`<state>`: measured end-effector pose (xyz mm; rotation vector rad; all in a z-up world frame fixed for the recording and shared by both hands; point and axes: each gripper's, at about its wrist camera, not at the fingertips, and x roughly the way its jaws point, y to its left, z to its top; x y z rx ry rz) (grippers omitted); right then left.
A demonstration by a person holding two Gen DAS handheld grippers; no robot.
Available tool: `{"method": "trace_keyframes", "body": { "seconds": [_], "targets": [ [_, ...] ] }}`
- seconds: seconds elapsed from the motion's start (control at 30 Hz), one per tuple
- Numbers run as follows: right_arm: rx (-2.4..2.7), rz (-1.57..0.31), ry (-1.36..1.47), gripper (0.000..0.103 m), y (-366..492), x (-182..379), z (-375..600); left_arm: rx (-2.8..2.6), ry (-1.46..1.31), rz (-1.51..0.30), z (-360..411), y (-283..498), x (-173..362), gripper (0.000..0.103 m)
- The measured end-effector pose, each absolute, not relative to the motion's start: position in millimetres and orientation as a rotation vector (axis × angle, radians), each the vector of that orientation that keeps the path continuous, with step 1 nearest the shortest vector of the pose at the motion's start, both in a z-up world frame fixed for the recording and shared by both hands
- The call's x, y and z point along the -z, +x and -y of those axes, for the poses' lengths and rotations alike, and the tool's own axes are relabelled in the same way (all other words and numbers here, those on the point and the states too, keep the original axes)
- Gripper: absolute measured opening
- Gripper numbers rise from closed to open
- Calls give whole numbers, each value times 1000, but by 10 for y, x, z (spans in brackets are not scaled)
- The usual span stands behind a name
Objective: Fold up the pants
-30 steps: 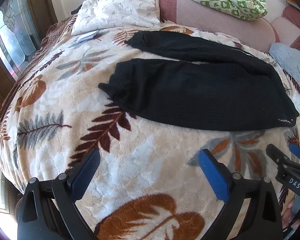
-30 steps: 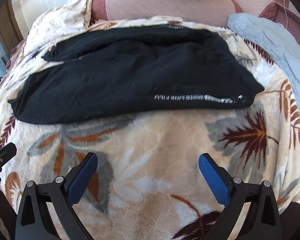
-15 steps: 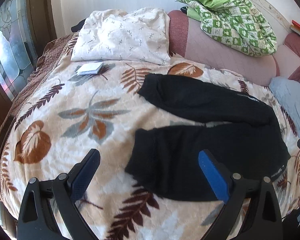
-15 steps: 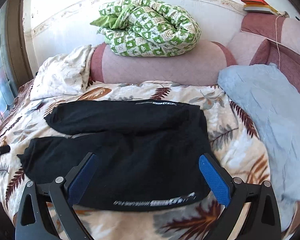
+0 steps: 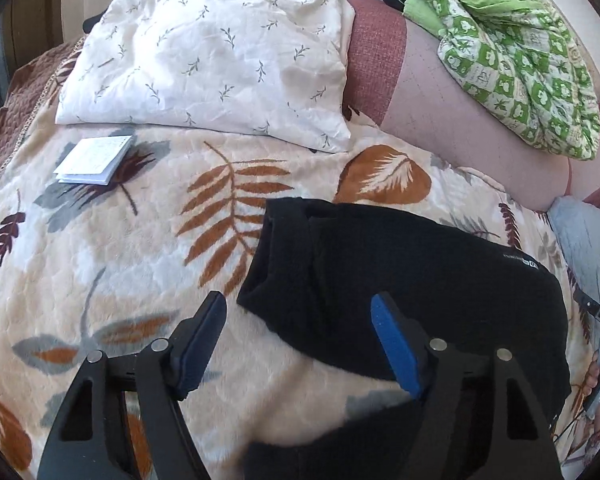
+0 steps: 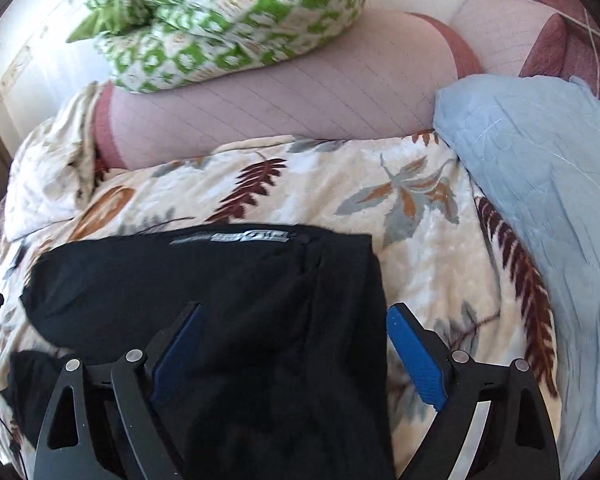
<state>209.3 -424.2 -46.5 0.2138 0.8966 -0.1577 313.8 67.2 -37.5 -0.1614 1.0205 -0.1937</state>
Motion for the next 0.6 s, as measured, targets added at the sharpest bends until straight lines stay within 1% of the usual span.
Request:
{"method": "trace_keyframes", "body": {
  "seconds": [0.17,0.33,0.47,0.53,0.57,0.6],
  "targets": [
    [143,-938,231,93,2662,601,4426,212,-219,-1065,-700,3612,620,75],
    [78,-994,179,93,3090,754,4320,241,-226,-1088,-604,3873,756,75],
    [50,-1034,141,93,3306,930,4242,245,-136,-1076,-454,3961,794,79],
    [28,-1051,136,93,3380,1019,4217,259,-98,-1077,-382,3962,800,79],
    [23,-1057,131,93,3400,1047,4204,268,-77,-1077,-347,3953,803,78],
    [13,-1066,124,93,3423,1082,4193,265,-46,-1076,-305,3935,807,74]
  ]
}}
